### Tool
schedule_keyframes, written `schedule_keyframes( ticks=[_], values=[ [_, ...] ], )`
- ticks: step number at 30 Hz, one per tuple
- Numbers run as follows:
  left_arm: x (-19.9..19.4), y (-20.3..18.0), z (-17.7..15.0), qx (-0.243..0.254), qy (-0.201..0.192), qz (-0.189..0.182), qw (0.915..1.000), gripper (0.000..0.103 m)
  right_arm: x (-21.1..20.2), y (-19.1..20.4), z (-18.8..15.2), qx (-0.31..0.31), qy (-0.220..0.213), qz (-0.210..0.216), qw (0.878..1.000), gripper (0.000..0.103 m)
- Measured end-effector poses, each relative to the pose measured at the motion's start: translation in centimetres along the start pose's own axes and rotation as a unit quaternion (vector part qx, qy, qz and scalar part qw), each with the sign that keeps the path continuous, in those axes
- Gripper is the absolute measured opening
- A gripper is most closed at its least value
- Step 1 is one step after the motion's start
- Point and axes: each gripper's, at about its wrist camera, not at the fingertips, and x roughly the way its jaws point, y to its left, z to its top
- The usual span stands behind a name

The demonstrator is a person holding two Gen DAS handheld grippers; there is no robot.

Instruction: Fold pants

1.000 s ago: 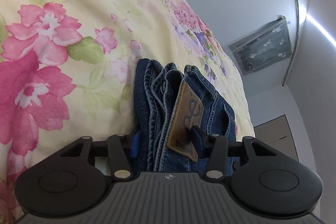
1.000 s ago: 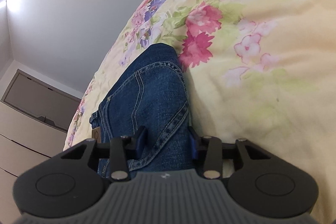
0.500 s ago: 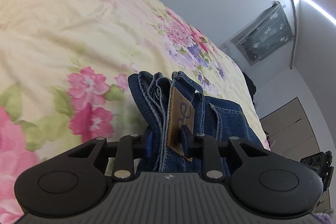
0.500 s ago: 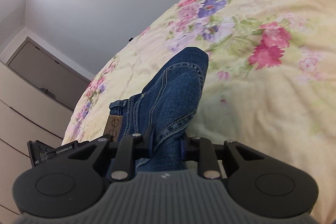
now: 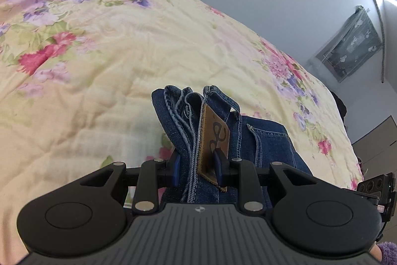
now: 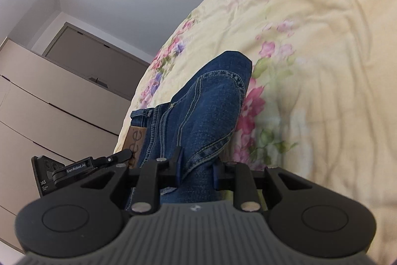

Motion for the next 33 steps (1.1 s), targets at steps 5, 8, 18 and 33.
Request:
schedule_keyframes(
  ticks=[5,8,18,33],
  values=[
    [1.9,3.8,-2.7,-0.006,0.009,0.009,0.9999,0.03,2.9,-1.5,-2.2,-0.002,0.026,-0.032,0.999,0.017],
    [2.4,5.3,-3.3,-0.034,0.0,-0.008,0.9994,0.032,3.1,-3.0,-3.0,0.009,0.029,-0.05,0.998,0.018],
    [1.0,1.6,-3.4,0.056,0.017,0.081,0.995,0.04,3.4,0.5,-3.7,-0.105,0.03,-0.153,0.982,0.04],
    [-16.1,-6.1,-3.4,0.2,-0.072,0.167,0.9628,0.038,-6.9,11.8,-9.2,-0.302,-0.057,-0.19,0.932,0.062]
  ],
)
